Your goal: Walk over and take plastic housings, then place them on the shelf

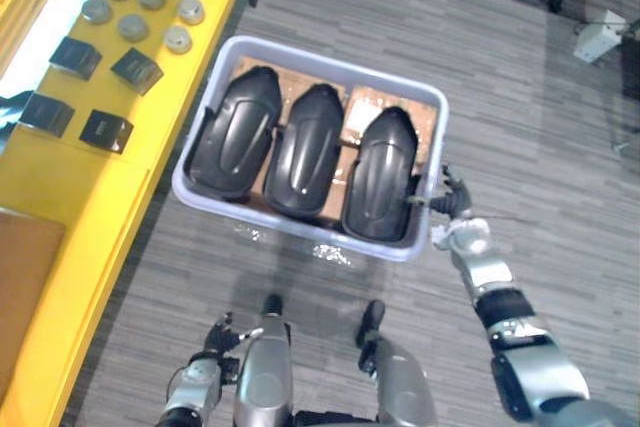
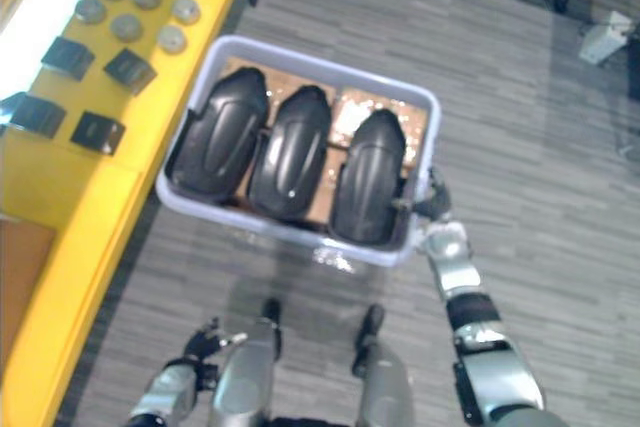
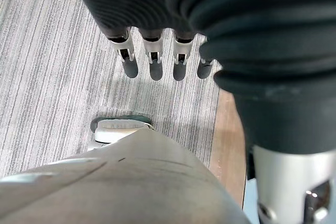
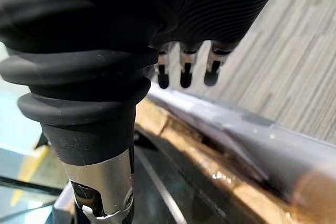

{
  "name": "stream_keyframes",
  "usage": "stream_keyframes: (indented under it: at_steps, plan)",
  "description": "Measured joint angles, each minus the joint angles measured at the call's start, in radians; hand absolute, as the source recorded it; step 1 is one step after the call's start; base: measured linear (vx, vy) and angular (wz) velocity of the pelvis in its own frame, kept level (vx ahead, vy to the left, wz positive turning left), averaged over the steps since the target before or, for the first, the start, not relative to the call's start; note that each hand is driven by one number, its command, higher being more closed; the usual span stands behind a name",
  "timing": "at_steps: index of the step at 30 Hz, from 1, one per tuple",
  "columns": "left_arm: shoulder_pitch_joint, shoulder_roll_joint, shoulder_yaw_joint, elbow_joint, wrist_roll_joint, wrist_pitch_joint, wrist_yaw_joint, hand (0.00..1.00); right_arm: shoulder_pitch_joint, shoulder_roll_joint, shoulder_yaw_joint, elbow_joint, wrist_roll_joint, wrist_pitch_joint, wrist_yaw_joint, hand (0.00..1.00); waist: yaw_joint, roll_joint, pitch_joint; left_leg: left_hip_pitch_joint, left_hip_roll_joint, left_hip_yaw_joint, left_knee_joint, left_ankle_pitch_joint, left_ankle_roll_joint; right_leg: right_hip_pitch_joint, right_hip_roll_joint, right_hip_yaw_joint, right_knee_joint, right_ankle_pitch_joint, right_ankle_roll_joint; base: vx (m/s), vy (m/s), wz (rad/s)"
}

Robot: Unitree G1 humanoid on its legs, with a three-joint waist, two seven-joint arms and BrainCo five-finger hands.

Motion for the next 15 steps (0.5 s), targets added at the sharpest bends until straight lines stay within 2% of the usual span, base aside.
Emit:
stream_keyframes:
  at_steps: [1, 3, 5, 12, 13, 15]
  plan:
    - [-0.008, -0.009, -0.006, 0.005, -0.011, -0.005, 0.001, 0.0, -0.024, -0.001, -0.003, 0.058, -0.038, 0.037, -0.047, 0.0, 0.008, 0.013, -0.002, -0.012, -0.004, -0.004, -0.001, 0.002, 0.001, -0.014, -0.005, -0.003, 0.006, 0.0, 0.0, -0.03, 0.021, 0.11]
    - [-0.021, -0.021, -0.009, 0.022, -0.038, -0.009, 0.001, 0.0, -0.034, -0.002, -0.003, 0.086, -0.062, 0.078, -0.077, 0.0, 0.023, 0.028, 0.003, -0.019, -0.009, -0.004, -0.007, 0.012, 0.003, -0.025, -0.011, -0.003, 0.011, 0.0, 0.0, -0.02, 0.008, 0.1]
    - [-0.026, -0.024, -0.021, 0.041, -0.041, -0.009, 0.002, 0.0, -0.043, 0.0, -0.002, 0.087, -0.085, 0.096, -0.097, 0.0, 0.02, 0.04, 0.005, -0.026, -0.015, -0.006, -0.019, 0.026, 0.005, -0.033, -0.021, -0.01, 0.014, 0.0, 0.001, -0.01, -0.002, 0.12]
    - [-0.026, -0.022, -0.031, 0.045, -0.069, -0.03, 0.002, 0.0, -0.082, 0.0, 0.004, 0.156, -0.125, 0.135, -0.105, 0.0, 0.022, 0.041, 0.005, -0.033, -0.016, -0.008, -0.022, 0.033, 0.004, -0.047, -0.025, -0.012, 0.034, -0.002, -0.002, -0.01, 0.002, 0.01]
    - [-0.027, -0.022, -0.031, 0.048, -0.073, -0.032, 0.002, 0.0, -0.085, 0.0, 0.004, 0.169, -0.136, 0.142, -0.115, 1.0, 0.022, 0.041, 0.005, -0.034, -0.016, -0.01, -0.023, 0.034, 0.004, -0.047, -0.026, -0.014, 0.035, -0.002, -0.002, -0.03, 0.006, 0.06]
    - [-0.029, -0.022, -0.032, 0.053, -0.078, -0.035, 0.002, 0.0, -0.087, -0.002, 0.002, 0.186, -0.142, 0.151, -0.118, 1.0, 0.021, 0.042, 0.005, -0.036, -0.021, -0.013, -0.032, 0.041, 0.006, -0.05, -0.033, -0.021, 0.037, -0.003, -0.002, -0.02, 0.01, 0.1]
